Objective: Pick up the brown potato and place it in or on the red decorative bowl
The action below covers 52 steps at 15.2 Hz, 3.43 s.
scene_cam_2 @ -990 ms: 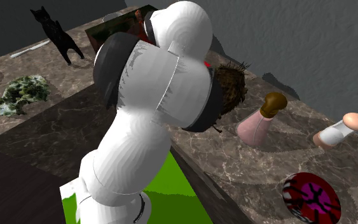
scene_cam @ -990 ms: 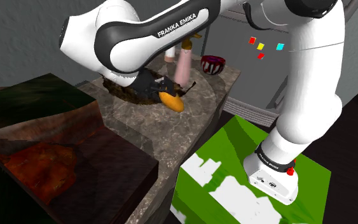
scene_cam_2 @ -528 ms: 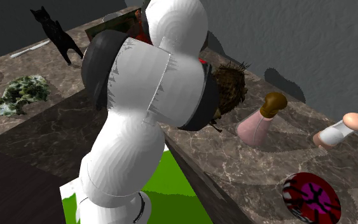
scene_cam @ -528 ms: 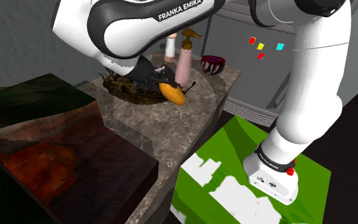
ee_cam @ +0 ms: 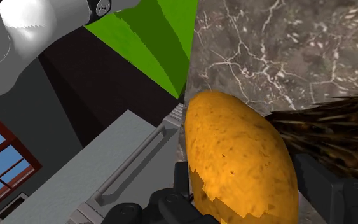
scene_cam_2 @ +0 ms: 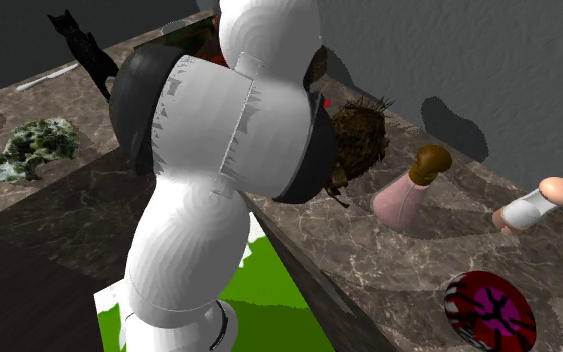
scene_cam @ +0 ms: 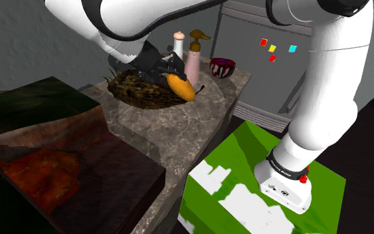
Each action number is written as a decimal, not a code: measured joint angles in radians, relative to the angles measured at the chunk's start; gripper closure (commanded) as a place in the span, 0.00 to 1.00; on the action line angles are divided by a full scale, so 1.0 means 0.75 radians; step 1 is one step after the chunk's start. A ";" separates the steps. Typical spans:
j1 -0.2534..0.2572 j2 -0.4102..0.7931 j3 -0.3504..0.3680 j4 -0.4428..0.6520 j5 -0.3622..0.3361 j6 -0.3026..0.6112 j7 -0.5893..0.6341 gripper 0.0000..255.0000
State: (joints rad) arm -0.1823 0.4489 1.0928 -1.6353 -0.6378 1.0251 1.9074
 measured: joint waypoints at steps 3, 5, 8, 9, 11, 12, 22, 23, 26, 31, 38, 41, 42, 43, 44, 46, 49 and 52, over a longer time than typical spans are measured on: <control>-0.018 -0.021 0.006 0.015 -0.003 -0.018 -0.034 1.00; -0.100 -0.079 0.025 -0.043 0.003 0.020 -0.086 1.00; -0.257 -0.179 0.045 -0.144 -0.004 0.107 -0.201 1.00; -0.319 -0.229 0.056 -0.184 0.003 0.141 -0.247 1.00; -0.418 -0.306 0.062 -0.237 0.005 0.199 -0.337 1.00; -0.467 -0.350 0.065 -0.275 0.012 0.238 -0.377 1.00; -0.761 -0.575 -0.063 -0.437 -0.038 0.539 -0.736 1.00; -0.777 -0.578 -0.078 -0.442 -0.051 0.562 -0.757 1.00; -0.836 -0.603 -0.134 -0.467 -0.084 0.642 -0.837 1.00; -0.910 -0.552 -0.209 -0.434 -0.184 0.721 -0.932 1.00; -0.998 -0.419 -0.310 -0.320 -0.347 0.801 -1.052 1.00; -1.003 -0.383 -0.324 -0.331 -0.382 0.829 -1.031 1.00; -1.003 -0.375 -0.327 -0.337 -0.389 0.836 -1.023 1.00; -1.000 -0.362 -0.328 -0.343 -0.400 0.841 -1.008 1.00; -0.998 -0.352 -0.330 -0.348 -0.407 0.847 -0.997 1.00; -0.998 -0.344 -0.333 -0.369 -0.416 0.862 -0.976 1.00; -0.991 -0.317 -0.338 -0.389 -0.444 0.879 -0.935 1.00; -0.986 -0.292 -0.340 -0.398 -0.543 0.892 -0.896 1.00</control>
State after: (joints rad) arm -0.9217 0.2297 0.8375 -1.9341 -1.0447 1.6944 1.2355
